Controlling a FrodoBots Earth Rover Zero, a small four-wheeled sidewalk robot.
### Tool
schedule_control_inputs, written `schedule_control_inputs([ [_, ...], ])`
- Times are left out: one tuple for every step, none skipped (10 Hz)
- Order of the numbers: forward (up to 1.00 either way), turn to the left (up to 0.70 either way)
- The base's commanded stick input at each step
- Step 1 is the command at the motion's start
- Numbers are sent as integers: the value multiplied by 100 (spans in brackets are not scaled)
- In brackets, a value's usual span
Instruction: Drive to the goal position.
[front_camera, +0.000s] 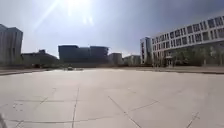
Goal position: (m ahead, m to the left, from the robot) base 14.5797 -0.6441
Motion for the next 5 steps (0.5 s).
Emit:
schedule_control_inputs([
  [70, 2],
  [70, 2],
  [70, 2],
  [70, 2],
  [70, 2],
])
